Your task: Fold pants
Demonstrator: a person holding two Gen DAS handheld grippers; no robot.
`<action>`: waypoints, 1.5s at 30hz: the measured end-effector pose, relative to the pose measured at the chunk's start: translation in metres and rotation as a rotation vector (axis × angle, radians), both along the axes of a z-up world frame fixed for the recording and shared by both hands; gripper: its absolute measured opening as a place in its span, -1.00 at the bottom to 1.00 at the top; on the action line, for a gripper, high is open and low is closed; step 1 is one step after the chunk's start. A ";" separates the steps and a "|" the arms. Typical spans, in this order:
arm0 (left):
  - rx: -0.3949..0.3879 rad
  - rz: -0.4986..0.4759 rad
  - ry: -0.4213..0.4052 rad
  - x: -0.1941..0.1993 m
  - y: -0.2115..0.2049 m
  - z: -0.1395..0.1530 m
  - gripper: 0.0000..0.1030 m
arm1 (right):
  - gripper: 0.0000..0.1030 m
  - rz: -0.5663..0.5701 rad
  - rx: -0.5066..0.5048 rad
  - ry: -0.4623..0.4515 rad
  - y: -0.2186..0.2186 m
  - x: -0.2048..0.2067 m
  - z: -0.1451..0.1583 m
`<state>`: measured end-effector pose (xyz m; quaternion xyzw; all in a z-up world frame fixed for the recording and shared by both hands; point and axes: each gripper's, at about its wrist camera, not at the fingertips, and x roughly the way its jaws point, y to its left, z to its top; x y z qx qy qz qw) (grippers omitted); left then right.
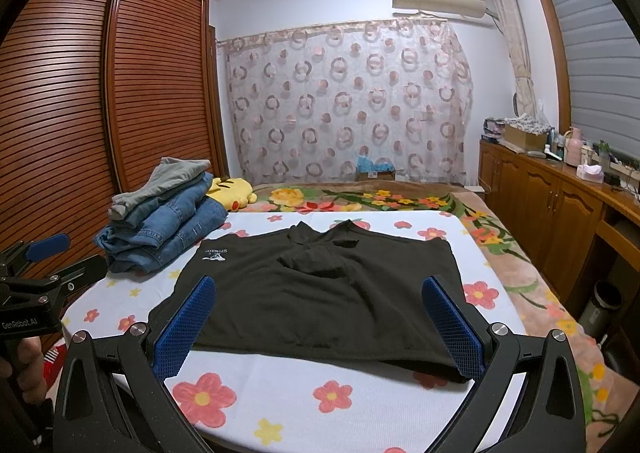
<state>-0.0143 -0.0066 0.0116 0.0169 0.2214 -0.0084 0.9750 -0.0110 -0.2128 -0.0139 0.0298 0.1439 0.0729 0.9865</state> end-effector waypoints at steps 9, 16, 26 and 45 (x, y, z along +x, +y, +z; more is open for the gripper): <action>0.000 0.000 0.000 0.000 0.000 0.000 0.99 | 1.00 0.001 0.001 0.000 0.000 0.000 0.000; -0.002 -0.002 0.003 0.000 0.000 0.001 0.99 | 1.00 0.008 0.000 -0.001 0.002 -0.001 0.001; 0.025 -0.005 0.004 0.006 -0.003 -0.008 0.99 | 1.00 0.014 0.000 0.013 0.001 0.003 -0.004; -0.008 -0.034 0.177 0.039 0.019 -0.065 0.99 | 0.99 -0.038 -0.019 0.110 -0.022 0.030 -0.023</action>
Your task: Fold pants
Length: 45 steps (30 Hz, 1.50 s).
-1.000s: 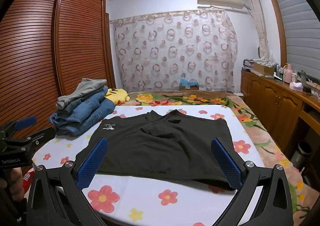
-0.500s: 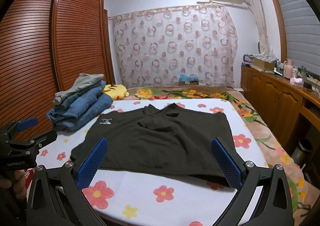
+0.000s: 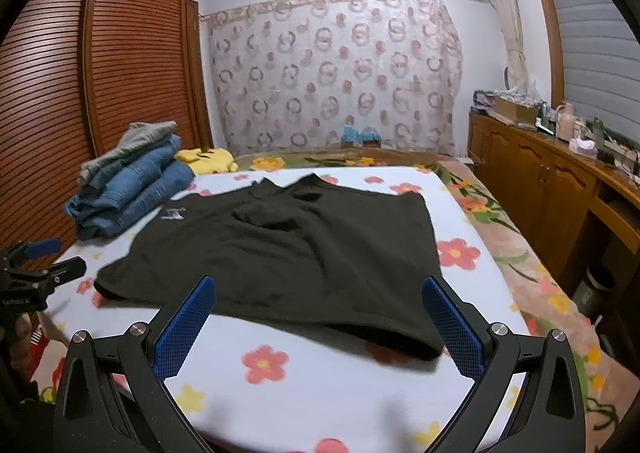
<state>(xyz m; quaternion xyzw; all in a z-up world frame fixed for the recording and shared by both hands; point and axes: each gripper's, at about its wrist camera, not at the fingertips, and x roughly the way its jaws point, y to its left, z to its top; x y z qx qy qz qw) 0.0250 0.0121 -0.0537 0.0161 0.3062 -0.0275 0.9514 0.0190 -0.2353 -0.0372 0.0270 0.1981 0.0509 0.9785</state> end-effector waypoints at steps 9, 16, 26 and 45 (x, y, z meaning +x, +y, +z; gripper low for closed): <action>-0.004 -0.025 0.058 0.008 0.016 -0.017 0.99 | 0.93 -0.024 -0.035 0.036 0.000 0.003 0.002; 0.012 -0.056 0.089 0.008 0.018 -0.028 0.99 | 0.89 -0.010 -0.036 0.053 0.000 0.005 0.005; 0.002 -0.067 0.160 0.017 0.024 -0.044 0.81 | 0.69 -0.061 -0.041 0.100 -0.015 0.009 0.006; -0.020 -0.085 0.174 0.031 0.022 -0.043 0.37 | -0.04 -0.071 -0.054 0.173 -0.018 0.023 0.009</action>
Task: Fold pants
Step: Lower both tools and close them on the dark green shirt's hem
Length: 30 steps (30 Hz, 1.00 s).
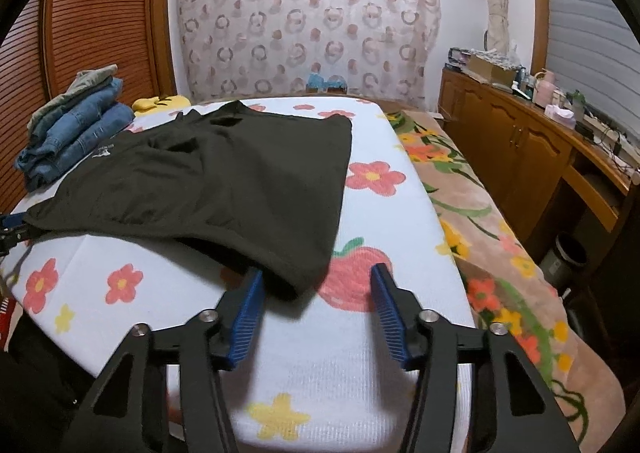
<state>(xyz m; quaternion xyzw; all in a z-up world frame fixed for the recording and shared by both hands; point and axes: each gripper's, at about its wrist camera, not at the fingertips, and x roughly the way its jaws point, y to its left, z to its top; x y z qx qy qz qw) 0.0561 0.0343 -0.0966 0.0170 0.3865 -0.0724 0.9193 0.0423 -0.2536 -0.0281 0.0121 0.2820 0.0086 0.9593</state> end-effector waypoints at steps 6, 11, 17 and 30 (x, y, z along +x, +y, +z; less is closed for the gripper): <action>-0.004 -0.005 -0.003 0.002 -0.001 0.000 0.31 | -0.41 0.010 -0.015 0.001 -0.001 -0.001 0.003; -0.018 -0.011 -0.011 -0.001 -0.001 0.001 0.03 | -0.63 0.028 -0.002 0.004 -0.003 -0.002 0.005; -0.040 -0.023 -0.023 -0.004 -0.002 0.004 -0.42 | -0.75 0.034 0.001 0.004 -0.008 -0.007 0.004; -0.055 -0.029 -0.093 -0.016 -0.003 0.030 -0.81 | -0.82 0.060 0.015 -0.043 -0.012 -0.022 0.018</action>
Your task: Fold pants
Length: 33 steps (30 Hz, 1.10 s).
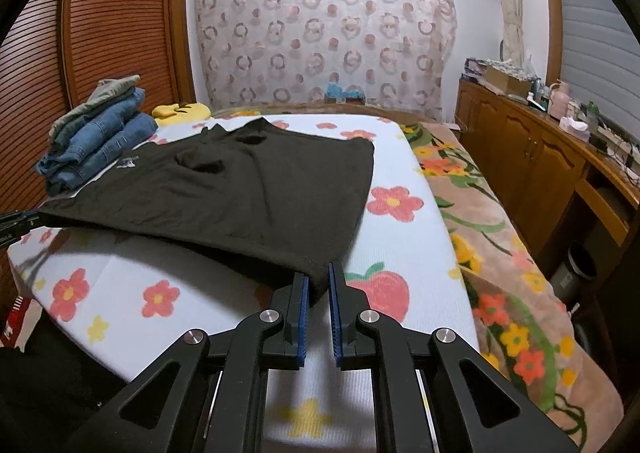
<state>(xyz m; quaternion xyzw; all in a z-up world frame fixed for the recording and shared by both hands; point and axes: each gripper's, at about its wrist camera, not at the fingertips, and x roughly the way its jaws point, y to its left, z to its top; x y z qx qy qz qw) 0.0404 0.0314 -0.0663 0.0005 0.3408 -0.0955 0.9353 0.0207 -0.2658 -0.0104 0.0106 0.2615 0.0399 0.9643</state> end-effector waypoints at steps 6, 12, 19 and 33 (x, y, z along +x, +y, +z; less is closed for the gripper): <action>-0.006 -0.007 -0.026 -0.010 0.002 0.016 -0.81 | -0.83 0.006 -0.001 -0.020 -0.006 -0.014 0.007; -0.020 -0.018 -0.036 -0.023 0.009 0.033 -0.81 | -0.83 0.023 -0.018 -0.035 -0.008 -0.031 0.012; -0.012 -0.042 0.007 -0.033 0.010 0.028 -0.81 | -0.83 0.035 -0.020 -0.043 -0.007 -0.039 0.015; -0.006 0.001 0.074 -0.033 0.025 0.008 0.29 | -0.83 0.048 0.000 -0.012 -0.001 -0.018 0.012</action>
